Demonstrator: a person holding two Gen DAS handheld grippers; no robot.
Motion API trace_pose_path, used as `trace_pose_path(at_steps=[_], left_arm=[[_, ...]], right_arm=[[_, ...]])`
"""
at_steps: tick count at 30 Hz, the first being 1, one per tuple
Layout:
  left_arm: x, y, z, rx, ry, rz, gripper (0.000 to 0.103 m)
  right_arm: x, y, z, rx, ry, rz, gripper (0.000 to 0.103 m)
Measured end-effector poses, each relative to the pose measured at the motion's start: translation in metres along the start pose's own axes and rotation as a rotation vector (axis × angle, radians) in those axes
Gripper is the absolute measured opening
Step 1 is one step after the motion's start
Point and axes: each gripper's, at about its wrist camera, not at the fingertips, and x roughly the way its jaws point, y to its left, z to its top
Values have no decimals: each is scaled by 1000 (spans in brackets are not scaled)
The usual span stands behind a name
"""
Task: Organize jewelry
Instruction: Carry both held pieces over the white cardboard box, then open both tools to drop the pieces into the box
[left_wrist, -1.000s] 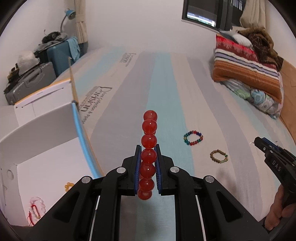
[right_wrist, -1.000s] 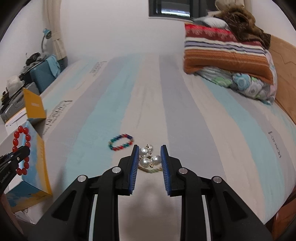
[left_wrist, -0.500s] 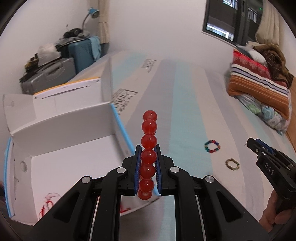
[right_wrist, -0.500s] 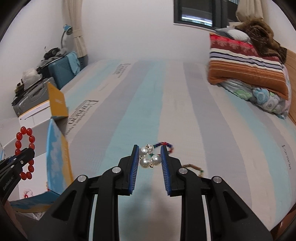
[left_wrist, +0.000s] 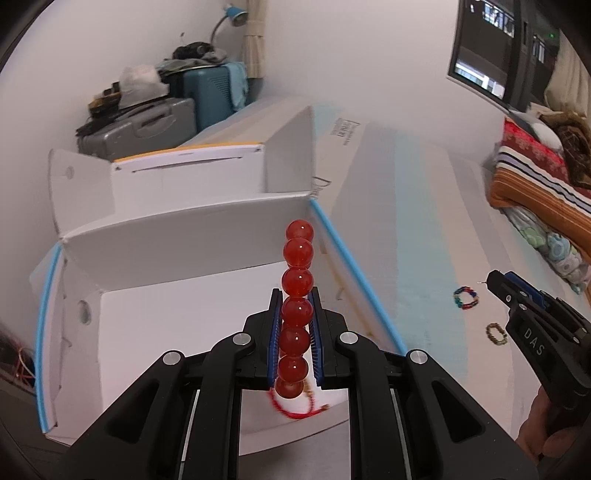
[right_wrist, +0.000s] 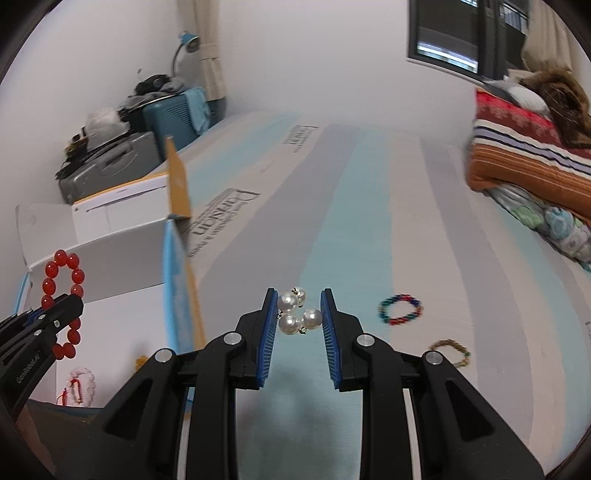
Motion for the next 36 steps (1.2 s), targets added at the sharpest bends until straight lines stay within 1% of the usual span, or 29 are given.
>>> trace_pose_path(at_steps=[9, 12, 15, 21, 23, 28, 33, 36], left_arm=[[-3, 55, -13, -55, 26, 76, 13], [-1, 76, -17, -71, 40, 105, 13], [-1, 94, -21, -96, 51, 128, 13], [4, 113, -28, -124, 84, 158, 13], [7, 118, -29, -126, 96, 150, 13], [23, 126, -34, -128, 153, 152, 13], [37, 134, -40, -133, 221, 168, 13], [44, 135, -44, -120, 254, 162, 13]], right_arm=[[-6, 63, 0, -76, -38, 98, 23], [-7, 87, -2, -118, -40, 137, 23], [-4, 109, -4, -155, -29, 158, 23], [12, 148, -12, -236, 43, 184, 23], [21, 159, -15, -254, 83, 181, 23], [45, 171, -21, -278, 187, 193, 23], [63, 179, -29, -300, 254, 171, 23], [72, 184, -34, -304, 288, 163, 23]])
